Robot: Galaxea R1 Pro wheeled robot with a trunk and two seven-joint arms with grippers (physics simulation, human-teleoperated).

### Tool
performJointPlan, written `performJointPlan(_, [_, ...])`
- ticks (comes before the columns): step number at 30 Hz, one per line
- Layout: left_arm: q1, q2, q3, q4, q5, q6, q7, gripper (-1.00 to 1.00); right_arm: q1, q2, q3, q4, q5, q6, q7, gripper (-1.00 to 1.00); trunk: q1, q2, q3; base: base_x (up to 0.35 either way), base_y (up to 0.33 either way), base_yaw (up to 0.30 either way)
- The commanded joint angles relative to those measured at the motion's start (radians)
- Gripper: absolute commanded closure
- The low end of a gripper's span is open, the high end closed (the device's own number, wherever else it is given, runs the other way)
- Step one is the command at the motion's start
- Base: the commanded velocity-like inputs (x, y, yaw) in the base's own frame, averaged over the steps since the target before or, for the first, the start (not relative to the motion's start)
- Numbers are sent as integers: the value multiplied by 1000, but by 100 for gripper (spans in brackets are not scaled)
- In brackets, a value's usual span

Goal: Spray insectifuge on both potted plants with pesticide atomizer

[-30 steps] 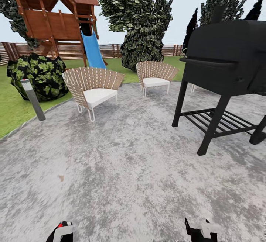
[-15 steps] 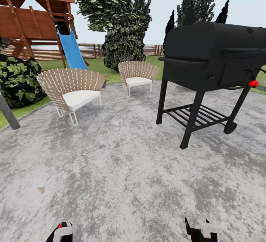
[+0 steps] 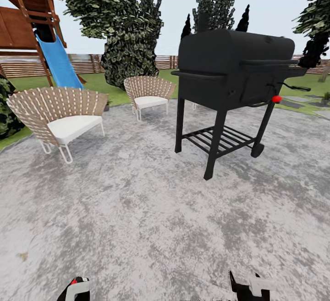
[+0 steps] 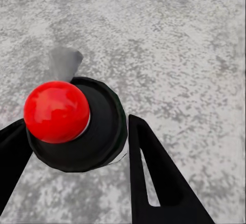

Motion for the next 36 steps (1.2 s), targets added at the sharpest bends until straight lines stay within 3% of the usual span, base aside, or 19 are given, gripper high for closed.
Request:
performJointPlan(1, [0,0,0,0,2,-3,1,100,-1,0,-1,1,0,-3,-1,-100,0,0,-1,0,0,-300])
performJointPlan(36, [0,0,0,-1,-2,-3,1,100,-1,0,-1,2,0,-3,-1,-100,0,0,-1,4,0,-300])
